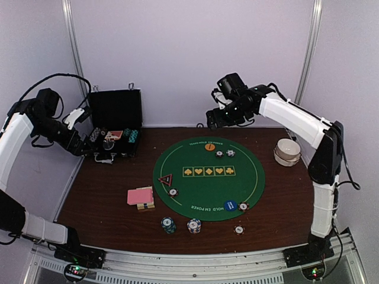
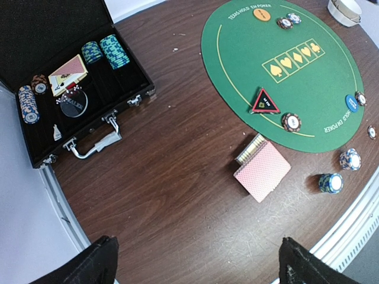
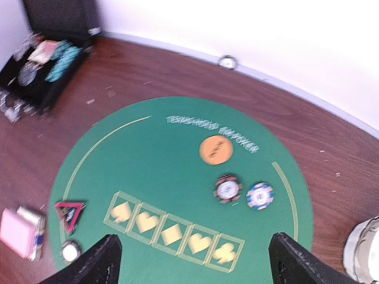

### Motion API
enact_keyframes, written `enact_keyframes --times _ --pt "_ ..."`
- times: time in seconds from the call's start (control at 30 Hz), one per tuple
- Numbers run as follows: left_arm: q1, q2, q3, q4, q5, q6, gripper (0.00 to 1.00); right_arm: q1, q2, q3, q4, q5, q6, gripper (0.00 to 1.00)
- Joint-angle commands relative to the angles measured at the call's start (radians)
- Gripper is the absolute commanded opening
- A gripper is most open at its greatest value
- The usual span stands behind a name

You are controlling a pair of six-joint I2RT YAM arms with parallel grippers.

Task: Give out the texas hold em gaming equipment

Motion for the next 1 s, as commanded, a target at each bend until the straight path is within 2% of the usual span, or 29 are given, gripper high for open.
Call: enact_keyframes --times 0.0,0.23,0.43,0.7,0.97 --pt "0.006 -0.015 0.018 0.0 -0.001 0.01 0.97 0.114 -0.087 -0.165 0.017 0.039 -0.021 0.91" --pt "0.006 -0.016 0.015 -0.001 0.002 0.01 0.97 0.329 -0.146 -0.339 0.021 -0.006 0.013 0.93" --pt "0.006 -0.023 0.008 0.0 0.004 0.012 0.98 0.447 -0.135 -0.412 0.023 -0.059 0.043 0.94" --pt "0.006 -0.027 -0.001 -0.001 0.008 0.008 0.97 0.501 -0.073 -0.435 0.053 -0.146 0.07 0.93" --pt "0.006 -0.028 -0.001 0.0 0.01 0.006 0.98 0.519 -0.055 -0.465 0.067 -0.184 0.053 0.88"
